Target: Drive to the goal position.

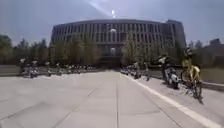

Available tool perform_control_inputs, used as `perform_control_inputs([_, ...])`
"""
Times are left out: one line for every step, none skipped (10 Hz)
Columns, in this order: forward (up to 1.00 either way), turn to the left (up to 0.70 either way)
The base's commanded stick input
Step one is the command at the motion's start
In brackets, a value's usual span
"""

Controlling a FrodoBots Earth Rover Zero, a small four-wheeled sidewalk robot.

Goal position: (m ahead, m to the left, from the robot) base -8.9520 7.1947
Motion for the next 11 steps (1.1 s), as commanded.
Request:
perform_control_inputs([0.7, 0.0])
perform_control_inputs([0.7, 0.0])
perform_control_inputs([0.7, 0.0])
perform_control_inputs([0.7, 0.0])
perform_control_inputs([0.7, 0.0])
perform_control_inputs([0.7, -0.24])
perform_control_inputs([0.7, -0.35])
perform_control_inputs([0.7, -0.17])
perform_control_inputs([0.7, 0.0])
perform_control_inputs([0.7, 0.0])
perform_control_inputs([0.7, 0.0])
